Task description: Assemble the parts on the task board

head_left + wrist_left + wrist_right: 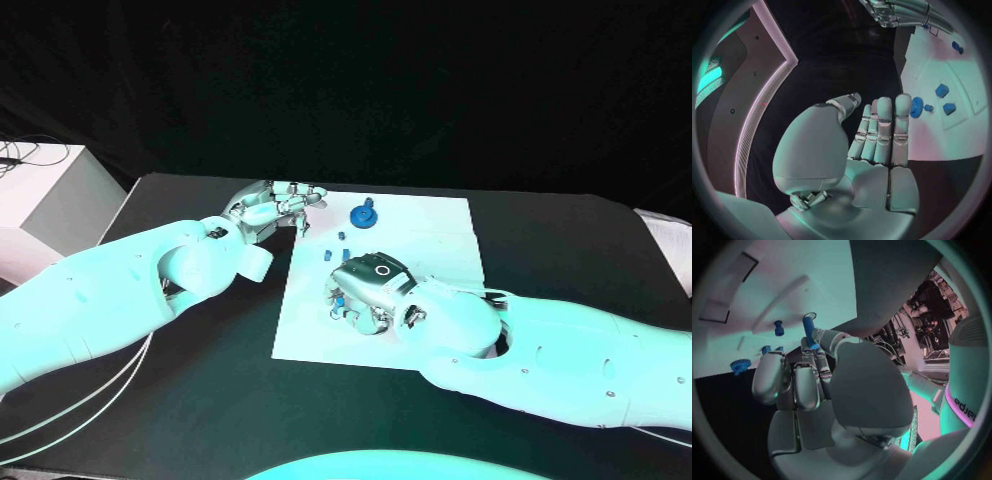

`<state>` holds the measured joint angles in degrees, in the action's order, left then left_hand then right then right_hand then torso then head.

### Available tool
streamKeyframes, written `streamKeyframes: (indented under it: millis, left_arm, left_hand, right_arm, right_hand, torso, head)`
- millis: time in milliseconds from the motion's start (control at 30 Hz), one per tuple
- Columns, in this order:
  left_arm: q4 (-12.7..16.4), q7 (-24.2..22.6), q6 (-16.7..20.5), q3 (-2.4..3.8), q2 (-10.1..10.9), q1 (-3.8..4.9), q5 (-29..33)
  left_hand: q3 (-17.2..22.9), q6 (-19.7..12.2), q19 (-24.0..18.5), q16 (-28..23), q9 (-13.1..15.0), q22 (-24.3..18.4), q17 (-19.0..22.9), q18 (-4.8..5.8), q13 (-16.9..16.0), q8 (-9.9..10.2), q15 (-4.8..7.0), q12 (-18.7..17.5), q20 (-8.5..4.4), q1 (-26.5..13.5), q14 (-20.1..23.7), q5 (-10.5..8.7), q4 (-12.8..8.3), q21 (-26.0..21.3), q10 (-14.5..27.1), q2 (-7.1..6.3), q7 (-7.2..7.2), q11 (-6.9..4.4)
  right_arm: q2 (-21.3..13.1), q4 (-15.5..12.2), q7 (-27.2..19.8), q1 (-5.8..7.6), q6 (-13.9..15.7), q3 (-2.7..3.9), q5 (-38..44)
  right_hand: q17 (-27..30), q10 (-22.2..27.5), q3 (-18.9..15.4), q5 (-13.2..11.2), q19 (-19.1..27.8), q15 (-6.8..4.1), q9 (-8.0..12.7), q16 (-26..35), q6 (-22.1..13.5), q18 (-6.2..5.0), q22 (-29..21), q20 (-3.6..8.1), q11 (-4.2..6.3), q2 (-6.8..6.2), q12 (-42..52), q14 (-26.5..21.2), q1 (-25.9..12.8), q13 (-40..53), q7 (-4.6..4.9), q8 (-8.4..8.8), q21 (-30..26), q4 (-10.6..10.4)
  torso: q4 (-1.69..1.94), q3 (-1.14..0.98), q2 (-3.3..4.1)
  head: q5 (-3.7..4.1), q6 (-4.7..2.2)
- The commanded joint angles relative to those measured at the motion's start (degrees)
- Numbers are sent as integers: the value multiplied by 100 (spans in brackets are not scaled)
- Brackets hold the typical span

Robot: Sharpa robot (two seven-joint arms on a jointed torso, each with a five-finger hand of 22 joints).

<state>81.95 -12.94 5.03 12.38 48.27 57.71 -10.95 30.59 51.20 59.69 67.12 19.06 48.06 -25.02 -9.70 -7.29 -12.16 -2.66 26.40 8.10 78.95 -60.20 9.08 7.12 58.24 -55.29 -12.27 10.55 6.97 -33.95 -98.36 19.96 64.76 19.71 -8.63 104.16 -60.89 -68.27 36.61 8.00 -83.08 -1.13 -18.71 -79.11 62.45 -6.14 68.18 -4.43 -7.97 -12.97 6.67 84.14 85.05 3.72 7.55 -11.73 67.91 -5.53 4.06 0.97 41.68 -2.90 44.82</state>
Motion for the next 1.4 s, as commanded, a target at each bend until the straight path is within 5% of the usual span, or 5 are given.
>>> streamKeyframes:
  millis: [33, 1400]
  left_arm:
    - [3, -21, -92, 6, -4, 0, -20]
    - [10, 10, -122, 5, 16, 1, -49]
  left_hand:
    - [-35, -24, 2, -32, 4, -2, -6, 7, 3, 16, -7, -21, 8, 26, -29, -10, 3, -29, 41, 35, 3, -8]
    - [-43, -23, 1, -36, 7, -9, -14, 6, 2, 11, -7, -21, 9, 34, -29, -10, 11, -36, 51, 41, 0, -8]
  right_arm:
    - [8, -17, -2, -13, -114, -2, 87]
    - [189, 237, 0, -133, -138, -12, 165]
  right_hand:
    - [2, -556, -14, 21, 15, -28, -6, -11, 3, 112, 3, 34, 457, 41, 13, 52, -30, 171, 25, -35, 11, 36]
    - [3, -560, -7, 40, 17, -28, -13, -10, 1, 112, 8, 33, 457, 41, 2, 51, -46, 175, 25, -38, 13, 55]
  torso:
    - [-3, 1, -1]
    - [-1, 3, 5]
  head:
    - [-19, 18]
    - [-63, 63]
